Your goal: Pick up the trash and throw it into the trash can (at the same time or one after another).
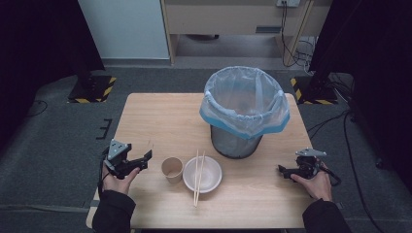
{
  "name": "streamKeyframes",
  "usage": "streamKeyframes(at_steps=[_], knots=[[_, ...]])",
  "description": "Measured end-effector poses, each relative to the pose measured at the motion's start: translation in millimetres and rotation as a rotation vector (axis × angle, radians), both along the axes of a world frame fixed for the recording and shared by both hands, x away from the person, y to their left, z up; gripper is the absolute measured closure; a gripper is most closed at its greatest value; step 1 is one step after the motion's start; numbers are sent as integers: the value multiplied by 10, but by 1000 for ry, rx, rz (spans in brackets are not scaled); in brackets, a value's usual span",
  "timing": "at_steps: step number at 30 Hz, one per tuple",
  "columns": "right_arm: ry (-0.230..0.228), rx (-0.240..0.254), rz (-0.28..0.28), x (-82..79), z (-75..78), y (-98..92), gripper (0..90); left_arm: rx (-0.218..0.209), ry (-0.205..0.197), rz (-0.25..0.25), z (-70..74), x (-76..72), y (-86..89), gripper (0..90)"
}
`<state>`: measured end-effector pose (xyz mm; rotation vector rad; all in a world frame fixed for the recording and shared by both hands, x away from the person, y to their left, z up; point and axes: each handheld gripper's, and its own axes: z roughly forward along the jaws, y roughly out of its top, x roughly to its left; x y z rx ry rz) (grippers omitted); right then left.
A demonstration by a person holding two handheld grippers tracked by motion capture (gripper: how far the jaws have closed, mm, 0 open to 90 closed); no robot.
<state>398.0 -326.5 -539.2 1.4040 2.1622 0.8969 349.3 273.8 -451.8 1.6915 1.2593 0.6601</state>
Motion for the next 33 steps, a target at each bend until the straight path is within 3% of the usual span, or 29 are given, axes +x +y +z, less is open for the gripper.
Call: streamKeyframes(at_steps=[7,15,26,29,33], knots=[[1,1,0,-1,1,1,8,-54,-30,-23,78,-15,-60,142],[-3,-3,-3,-1,-2,3,7,-70,-10,-92,31,17,-220,156],[-3,0,-8,-8,-2,7,8,-58,65,-161,-141,43,-422,225],[-3,0,-8,-11,-2,8,8,-37,106,-176,-189,47,-467,262],[-3,0,-7,-13,-2,8,9,-3,118,-183,-196,39,-495,335]])
